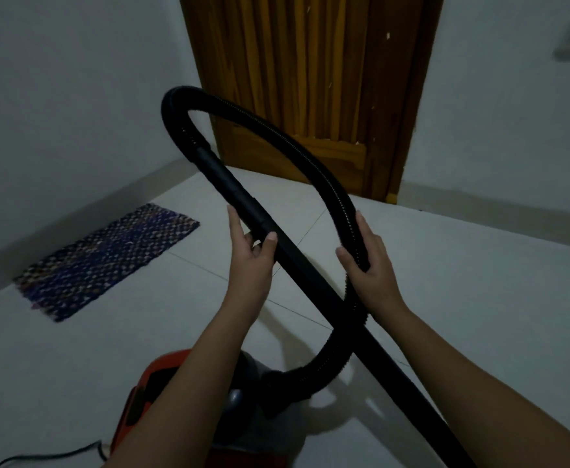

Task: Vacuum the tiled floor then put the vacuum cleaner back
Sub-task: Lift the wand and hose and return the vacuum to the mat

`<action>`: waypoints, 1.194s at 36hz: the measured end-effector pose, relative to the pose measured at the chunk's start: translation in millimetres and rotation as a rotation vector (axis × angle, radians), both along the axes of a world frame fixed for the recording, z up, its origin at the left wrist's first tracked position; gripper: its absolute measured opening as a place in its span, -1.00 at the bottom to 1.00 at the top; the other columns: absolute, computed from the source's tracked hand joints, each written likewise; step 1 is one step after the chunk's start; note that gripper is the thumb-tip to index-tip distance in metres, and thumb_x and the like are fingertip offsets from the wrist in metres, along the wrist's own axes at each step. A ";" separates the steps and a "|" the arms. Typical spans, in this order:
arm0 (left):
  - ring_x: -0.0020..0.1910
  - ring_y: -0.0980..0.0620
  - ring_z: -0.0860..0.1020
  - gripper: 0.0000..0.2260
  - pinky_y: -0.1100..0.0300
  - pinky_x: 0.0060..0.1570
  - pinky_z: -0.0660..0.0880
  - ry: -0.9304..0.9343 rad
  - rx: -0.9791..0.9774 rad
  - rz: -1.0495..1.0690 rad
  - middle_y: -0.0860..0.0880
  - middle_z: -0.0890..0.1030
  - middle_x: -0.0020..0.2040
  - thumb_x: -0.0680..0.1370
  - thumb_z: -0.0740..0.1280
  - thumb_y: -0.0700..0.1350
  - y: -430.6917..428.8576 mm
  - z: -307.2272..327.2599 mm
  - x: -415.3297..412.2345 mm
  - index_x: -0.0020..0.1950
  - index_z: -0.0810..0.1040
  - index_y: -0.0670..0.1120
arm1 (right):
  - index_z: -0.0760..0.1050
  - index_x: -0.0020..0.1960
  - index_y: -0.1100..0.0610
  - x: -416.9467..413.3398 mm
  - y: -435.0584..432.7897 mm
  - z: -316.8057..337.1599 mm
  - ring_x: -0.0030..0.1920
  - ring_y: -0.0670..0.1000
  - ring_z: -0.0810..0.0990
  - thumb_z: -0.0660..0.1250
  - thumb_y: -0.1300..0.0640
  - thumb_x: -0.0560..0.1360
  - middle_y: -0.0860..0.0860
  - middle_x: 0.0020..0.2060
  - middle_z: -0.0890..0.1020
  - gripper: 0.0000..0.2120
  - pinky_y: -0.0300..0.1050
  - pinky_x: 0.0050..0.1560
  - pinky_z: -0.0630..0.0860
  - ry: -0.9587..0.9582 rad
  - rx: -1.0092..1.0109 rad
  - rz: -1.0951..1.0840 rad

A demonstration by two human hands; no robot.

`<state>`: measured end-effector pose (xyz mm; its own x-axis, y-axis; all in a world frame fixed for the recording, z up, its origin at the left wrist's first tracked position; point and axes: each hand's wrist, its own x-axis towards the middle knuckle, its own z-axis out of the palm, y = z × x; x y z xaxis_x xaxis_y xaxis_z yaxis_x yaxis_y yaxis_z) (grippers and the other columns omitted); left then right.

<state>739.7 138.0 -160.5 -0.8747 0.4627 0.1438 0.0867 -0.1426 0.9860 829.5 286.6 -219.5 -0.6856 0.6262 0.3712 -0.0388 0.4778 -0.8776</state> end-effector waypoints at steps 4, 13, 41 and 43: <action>0.14 0.01 0.51 -0.31 -0.08 0.37 0.37 0.012 0.009 -0.012 -0.30 0.39 0.35 0.61 0.21 -0.26 2.6 -0.5 0.1 0.54 -0.12 0.15 | 0.01 0.56 -0.06 0.6 -12.9 10.4 0.06 -0.43 0.38 0.31 -0.19 0.44 -0.03 0.16 0.36 -0.19 -0.60 0.03 0.28 -0.022 -0.013 0.054; 0.23 -0.02 0.48 -0.29 -0.05 0.38 0.36 0.003 0.008 -0.054 -0.29 0.32 0.42 0.59 0.25 -0.24 8.6 -3.3 -7.5 0.54 -0.12 0.18 | -0.31 0.54 -0.12 -9.5 -33.9 17.1 0.39 0.06 0.28 0.54 -0.23 0.21 0.03 0.43 0.17 0.26 0.03 0.31 0.41 -0.342 0.145 0.046; 0.26 -0.08 0.52 -0.11 -0.11 0.39 0.33 -0.052 0.021 0.206 -0.22 0.50 0.26 0.54 0.34 -0.27 -57.7 -26.0 -13.7 0.51 -0.24 0.25 | 0.12 0.54 0.06 -49.8 -68.5 -5.2 -0.11 0.09 0.55 0.43 -0.07 0.29 0.11 0.06 0.52 -0.09 -0.01 -0.25 0.60 -0.170 0.709 0.118; 0.20 -0.01 0.56 -0.07 -0.08 0.38 0.35 -0.056 0.011 0.197 -0.17 0.55 0.18 0.51 0.37 -0.26 -63.7 -24.1 -16.3 0.50 -0.26 0.26 | 0.11 0.54 0.07 -49.9 -68.2 -6.5 -0.09 0.09 0.55 0.43 -0.08 0.29 0.11 0.08 0.52 -0.09 -0.02 -0.23 0.60 -0.163 0.718 0.135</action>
<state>723.4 74.4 -184.6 -0.9548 0.2810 0.0966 0.0592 -0.1388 0.9886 779.6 218.4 -226.0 -0.8207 0.1748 0.5439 -0.0335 0.9357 -0.3513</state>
